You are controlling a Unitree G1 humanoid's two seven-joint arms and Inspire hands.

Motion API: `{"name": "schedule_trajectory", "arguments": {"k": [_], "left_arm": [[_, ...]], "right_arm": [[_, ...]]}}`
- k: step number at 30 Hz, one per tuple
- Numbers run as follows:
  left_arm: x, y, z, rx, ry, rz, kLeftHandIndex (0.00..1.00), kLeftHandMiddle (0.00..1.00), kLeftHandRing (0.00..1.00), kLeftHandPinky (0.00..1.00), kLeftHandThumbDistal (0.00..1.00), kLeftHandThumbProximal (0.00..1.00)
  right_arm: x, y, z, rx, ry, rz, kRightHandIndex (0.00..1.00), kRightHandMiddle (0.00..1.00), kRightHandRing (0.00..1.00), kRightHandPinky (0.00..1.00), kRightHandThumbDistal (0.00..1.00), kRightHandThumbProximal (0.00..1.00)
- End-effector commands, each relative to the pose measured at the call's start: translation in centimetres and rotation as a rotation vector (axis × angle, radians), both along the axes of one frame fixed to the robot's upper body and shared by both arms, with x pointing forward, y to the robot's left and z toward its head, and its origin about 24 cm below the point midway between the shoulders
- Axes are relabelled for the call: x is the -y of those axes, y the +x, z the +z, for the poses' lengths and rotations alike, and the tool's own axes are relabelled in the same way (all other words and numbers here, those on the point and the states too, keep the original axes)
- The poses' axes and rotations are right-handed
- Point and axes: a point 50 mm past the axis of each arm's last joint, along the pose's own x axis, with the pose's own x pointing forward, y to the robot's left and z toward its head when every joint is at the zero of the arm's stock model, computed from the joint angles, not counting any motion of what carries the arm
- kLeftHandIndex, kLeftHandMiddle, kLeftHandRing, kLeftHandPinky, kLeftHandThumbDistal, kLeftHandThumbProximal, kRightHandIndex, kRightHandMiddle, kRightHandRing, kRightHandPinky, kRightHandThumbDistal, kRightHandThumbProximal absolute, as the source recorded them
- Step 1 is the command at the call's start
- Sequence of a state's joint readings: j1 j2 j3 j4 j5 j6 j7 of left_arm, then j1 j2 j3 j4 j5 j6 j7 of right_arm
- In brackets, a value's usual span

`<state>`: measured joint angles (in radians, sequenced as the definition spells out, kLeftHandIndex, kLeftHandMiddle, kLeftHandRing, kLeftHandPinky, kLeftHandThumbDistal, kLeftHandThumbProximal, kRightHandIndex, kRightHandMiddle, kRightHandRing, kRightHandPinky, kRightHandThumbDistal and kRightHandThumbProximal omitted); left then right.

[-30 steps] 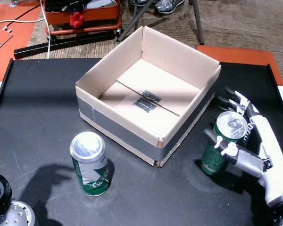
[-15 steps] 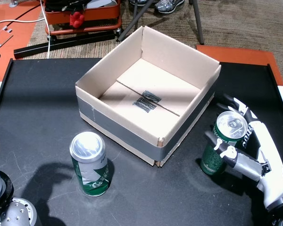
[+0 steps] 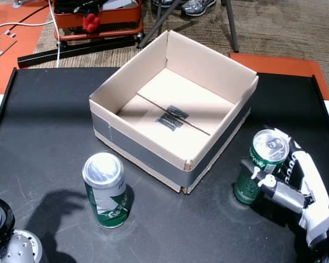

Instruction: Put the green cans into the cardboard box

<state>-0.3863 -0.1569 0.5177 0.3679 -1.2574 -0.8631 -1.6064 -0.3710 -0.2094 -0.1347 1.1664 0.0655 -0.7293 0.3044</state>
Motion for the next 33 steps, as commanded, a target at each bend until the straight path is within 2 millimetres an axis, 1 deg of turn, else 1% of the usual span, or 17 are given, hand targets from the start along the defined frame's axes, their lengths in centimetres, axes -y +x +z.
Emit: {"name": "schedule_trajectory", "arguments": {"k": [1,3,4,9,12,13,15,17,21,22,26,28,29,33], "left_arm": [[2.29,-0.37,-1.00,-0.014,-0.100,-0.015,0.68,0.73,0.85,0.88,0.26,0.78],[2.30,-0.42,-0.96,-0.013,-0.100,-0.007,0.68,0.72,0.85,0.88,0.27,0.78],[2.32,-0.45,-0.94,-0.011,-0.102,0.002,0.67,0.72,0.85,0.87,0.26,0.78],[2.36,-0.50,-1.00,-0.011,-0.104,-0.009,0.67,0.73,0.85,0.88,0.27,0.78],[2.25,-0.55,-1.02,-0.015,-0.096,0.000,0.67,0.73,0.86,0.89,0.26,0.80],[2.22,-0.57,-1.05,-0.017,-0.095,0.002,0.67,0.73,0.86,0.88,0.25,0.79],[2.23,-0.59,-1.16,-0.020,-0.096,-0.015,0.67,0.73,0.85,0.88,0.25,0.76],[2.30,-0.59,-1.22,-0.021,-0.101,-0.024,0.67,0.73,0.85,0.88,0.25,0.76],[2.57,-0.46,-1.05,-0.011,-0.111,-0.023,0.68,0.73,0.85,0.88,0.23,0.77],[2.58,-0.45,-1.00,-0.011,-0.107,-0.017,0.68,0.74,0.86,0.89,0.23,0.77],[2.44,-0.42,-0.93,-0.014,-0.097,0.003,0.66,0.72,0.86,0.89,0.24,0.78],[2.55,-0.47,-0.93,-0.014,-0.101,0.011,0.65,0.71,0.85,0.89,0.25,0.78],[2.60,-0.49,-0.88,-0.011,-0.104,0.017,0.65,0.71,0.85,0.89,0.24,0.78],[2.54,-0.54,-0.88,-0.009,-0.102,0.016,0.65,0.71,0.85,0.89,0.23,0.77]], "right_arm": [[0.21,0.17,-0.10,-0.023,0.004,-0.011,0.79,0.81,0.81,0.87,0.94,0.24],[0.20,0.16,-0.19,-0.032,-0.003,-0.011,0.79,0.81,0.82,0.88,0.94,0.25],[0.16,0.18,-0.23,-0.037,-0.004,-0.010,0.79,0.81,0.82,0.88,0.93,0.24],[-0.05,0.11,-0.42,-0.049,-0.006,-0.003,0.78,0.80,0.81,0.86,0.94,0.25],[-0.14,0.04,-0.53,-0.054,-0.011,0.000,0.77,0.80,0.81,0.86,0.94,0.25],[-0.18,0.02,-0.55,-0.055,-0.011,0.002,0.77,0.80,0.81,0.87,0.93,0.25],[-0.22,0.00,-0.60,-0.060,-0.013,0.004,0.75,0.79,0.81,0.87,0.92,0.25],[-0.24,-0.01,-0.68,-0.067,-0.022,0.008,0.73,0.79,0.81,0.87,0.89,0.25],[-0.31,0.00,-0.75,-0.075,-0.025,0.010,0.70,0.76,0.80,0.87,0.89,0.25],[-0.33,0.01,-0.74,-0.075,-0.024,0.012,0.70,0.76,0.80,0.87,0.88,0.24],[-0.41,0.13,-0.72,-0.079,-0.028,0.018,0.69,0.75,0.79,0.87,0.91,0.26],[-0.47,0.20,-0.70,-0.082,-0.022,0.021,0.70,0.76,0.80,0.87,0.89,0.24],[-0.51,0.24,-0.68,-0.081,-0.024,0.023,0.70,0.77,0.80,0.87,0.88,0.25],[-0.65,0.41,-0.54,-0.075,-0.032,0.030,0.71,0.77,0.81,0.87,0.88,0.25]]}}
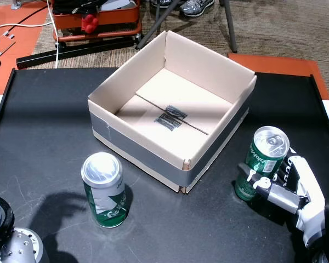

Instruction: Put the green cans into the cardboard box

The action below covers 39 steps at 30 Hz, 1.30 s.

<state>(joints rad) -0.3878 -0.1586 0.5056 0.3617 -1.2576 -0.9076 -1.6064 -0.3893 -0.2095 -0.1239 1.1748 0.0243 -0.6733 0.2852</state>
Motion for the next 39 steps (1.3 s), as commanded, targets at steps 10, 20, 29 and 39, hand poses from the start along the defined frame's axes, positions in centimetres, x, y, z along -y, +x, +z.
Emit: {"name": "schedule_trajectory", "arguments": {"k": [10,20,29,39], "left_arm": [[2.3,-0.6,-1.2,-0.023,-0.106,-0.025,0.65,0.71,0.85,0.88,0.23,0.77],[2.4,-0.8,-1.2,-0.018,-0.107,-0.016,0.65,0.71,0.84,0.88,0.23,0.78],[2.3,-0.8,-1.3,-0.027,-0.112,-0.024,0.66,0.71,0.85,0.88,0.25,0.77],[2.1,-0.9,-1.4,-0.031,-0.104,-0.031,0.67,0.72,0.85,0.88,0.26,0.79]], "right_arm": [[-0.7,0.5,0.1,-0.015,-0.016,0.025,0.75,0.79,0.82,0.87,0.93,0.27],[-1.3,0.9,0.1,-0.020,-0.020,0.041,0.76,0.78,0.80,0.86,0.95,0.29],[-1.6,1.0,0.2,-0.018,-0.008,0.038,0.73,0.74,0.77,0.81,0.94,0.27],[-1.6,1.1,0.2,-0.019,0.043,0.017,0.53,0.56,0.60,0.65,0.92,0.20]]}}
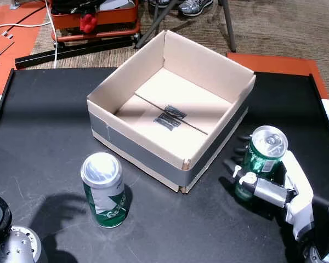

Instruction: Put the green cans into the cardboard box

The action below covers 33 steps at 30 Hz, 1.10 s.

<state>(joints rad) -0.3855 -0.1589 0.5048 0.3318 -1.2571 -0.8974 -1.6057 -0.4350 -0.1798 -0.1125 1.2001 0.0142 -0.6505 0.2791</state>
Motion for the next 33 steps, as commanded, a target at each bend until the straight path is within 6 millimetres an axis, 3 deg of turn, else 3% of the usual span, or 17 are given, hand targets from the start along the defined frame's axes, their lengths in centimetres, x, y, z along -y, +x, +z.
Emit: {"name": "schedule_trajectory", "arguments": {"k": [1,5,17,29,33], "left_arm": [[2.23,-0.77,-1.88,-0.057,-0.112,-0.033,0.67,0.72,0.85,0.88,0.26,0.79],[2.26,-0.80,-1.83,-0.053,-0.113,-0.035,0.67,0.72,0.85,0.88,0.25,0.78],[2.17,-0.71,-2.05,-0.060,-0.120,-0.079,0.69,0.73,0.84,0.87,0.27,0.79],[2.04,-0.69,-1.98,-0.063,-0.109,-0.062,0.69,0.73,0.85,0.87,0.26,0.79],[2.06,-0.66,-1.94,-0.060,-0.110,-0.060,0.69,0.73,0.85,0.87,0.24,0.78]], "right_arm": [[-0.09,0.07,-0.10,-0.012,0.034,-0.014,0.51,0.55,0.60,0.64,0.93,0.20],[-0.05,0.02,-0.09,-0.007,0.041,-0.020,0.44,0.50,0.57,0.60,0.90,0.19],[-0.05,-0.06,-0.12,-0.004,0.058,-0.024,0.40,0.47,0.55,0.56,0.88,0.15],[-0.15,-0.03,-0.09,0.008,0.114,-0.063,0.24,0.36,0.44,0.44,0.95,0.14],[-0.19,0.00,-0.10,0.008,0.145,-0.079,0.21,0.34,0.41,0.41,0.93,0.11]]}}
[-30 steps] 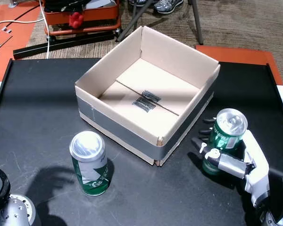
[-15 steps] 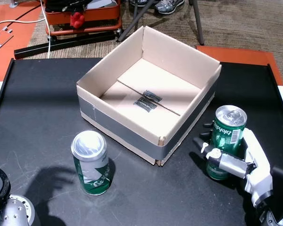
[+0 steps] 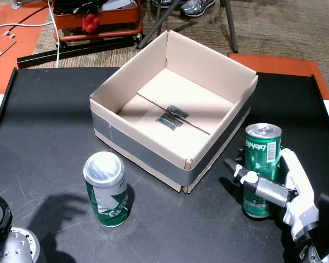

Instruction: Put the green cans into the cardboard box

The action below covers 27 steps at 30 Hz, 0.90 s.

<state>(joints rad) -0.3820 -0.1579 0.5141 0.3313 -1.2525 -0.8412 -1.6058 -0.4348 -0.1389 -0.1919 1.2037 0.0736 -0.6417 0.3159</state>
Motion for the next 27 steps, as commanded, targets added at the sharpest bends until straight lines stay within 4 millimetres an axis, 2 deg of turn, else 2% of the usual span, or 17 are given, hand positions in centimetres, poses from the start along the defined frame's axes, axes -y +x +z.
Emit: {"name": "schedule_trajectory", "arguments": {"k": [1,6,9,10,15,20,27], "left_arm": [[2.12,-0.78,-1.83,-0.057,-0.105,-0.009,0.69,0.73,0.85,0.87,0.24,0.78],[2.17,-0.77,-1.88,-0.058,-0.113,-0.020,0.68,0.72,0.84,0.87,0.24,0.76],[2.19,-0.79,-1.77,-0.060,-0.111,-0.007,0.68,0.72,0.84,0.87,0.24,0.76],[2.19,-0.78,-1.75,-0.058,-0.109,-0.004,0.68,0.73,0.84,0.87,0.23,0.77],[2.09,-0.74,-1.88,-0.059,-0.105,-0.021,0.69,0.73,0.85,0.87,0.23,0.76],[2.27,-0.66,-1.80,-0.054,-0.115,-0.032,0.69,0.73,0.84,0.87,0.24,0.76],[2.32,-0.57,-1.82,-0.055,-0.118,-0.034,0.69,0.73,0.84,0.87,0.24,0.75]], "right_arm": [[0.03,0.14,0.15,0.010,0.028,-0.026,0.20,0.32,0.39,0.39,0.92,0.11],[0.02,0.17,0.20,0.020,0.040,-0.071,0.14,0.26,0.32,0.32,0.80,0.00],[-0.01,0.23,0.24,0.024,0.023,-0.111,0.08,0.21,0.27,0.26,0.71,0.00],[-0.03,0.24,0.23,0.025,0.022,-0.124,0.06,0.20,0.28,0.25,0.66,0.00],[-0.06,0.28,0.22,0.024,0.019,-0.176,0.03,0.23,0.39,0.27,0.53,0.00],[-0.04,0.28,0.22,0.026,0.028,-0.189,0.02,0.30,0.47,0.36,0.52,0.00],[-0.05,0.31,0.27,0.030,0.039,-0.191,0.00,0.27,0.45,0.36,0.45,0.00]]}}
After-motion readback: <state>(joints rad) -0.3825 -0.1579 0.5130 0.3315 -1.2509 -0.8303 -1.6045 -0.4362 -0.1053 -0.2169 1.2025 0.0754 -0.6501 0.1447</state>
